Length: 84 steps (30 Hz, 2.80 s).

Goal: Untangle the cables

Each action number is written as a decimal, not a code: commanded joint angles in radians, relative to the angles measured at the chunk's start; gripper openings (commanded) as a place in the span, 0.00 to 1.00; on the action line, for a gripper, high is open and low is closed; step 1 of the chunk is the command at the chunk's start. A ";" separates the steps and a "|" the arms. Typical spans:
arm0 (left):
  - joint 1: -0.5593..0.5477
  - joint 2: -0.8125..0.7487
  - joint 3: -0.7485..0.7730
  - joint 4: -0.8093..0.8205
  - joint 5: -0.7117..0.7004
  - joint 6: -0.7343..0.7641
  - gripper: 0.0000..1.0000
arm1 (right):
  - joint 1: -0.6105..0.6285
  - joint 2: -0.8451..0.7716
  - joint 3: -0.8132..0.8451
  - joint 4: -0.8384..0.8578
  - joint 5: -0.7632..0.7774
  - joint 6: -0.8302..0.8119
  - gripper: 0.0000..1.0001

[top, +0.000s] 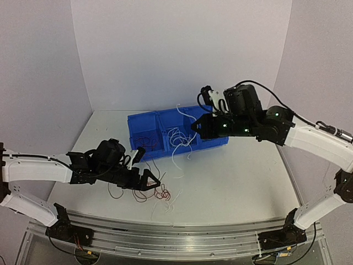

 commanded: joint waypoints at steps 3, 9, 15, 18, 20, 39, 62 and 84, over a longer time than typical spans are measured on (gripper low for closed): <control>-0.048 0.062 0.136 -0.021 -0.117 0.108 1.00 | 0.000 -0.099 0.119 -0.029 0.133 -0.099 0.00; -0.048 0.198 0.227 -0.172 -0.314 0.005 0.99 | -0.001 -0.126 0.222 -0.028 0.261 -0.221 0.00; -0.048 0.283 0.236 -0.144 -0.297 -0.035 0.99 | -0.001 -0.005 0.466 -0.018 0.404 -0.403 0.00; -0.048 0.330 0.238 -0.122 -0.287 -0.055 0.97 | -0.001 0.062 0.593 -0.008 0.417 -0.480 0.00; -0.049 0.367 0.247 -0.116 -0.284 -0.061 0.95 | -0.001 0.095 0.658 -0.003 0.411 -0.508 0.00; -0.057 0.500 0.303 -0.196 -0.362 -0.112 0.06 | -0.016 0.347 0.857 0.382 0.262 -0.748 0.00; -0.059 0.330 0.203 -0.045 -0.148 -0.090 0.00 | -0.302 0.753 1.236 0.573 0.200 -0.539 0.00; -0.059 0.291 0.263 -0.107 -0.347 -0.198 1.00 | -0.327 0.801 1.146 0.506 -0.105 -0.278 0.00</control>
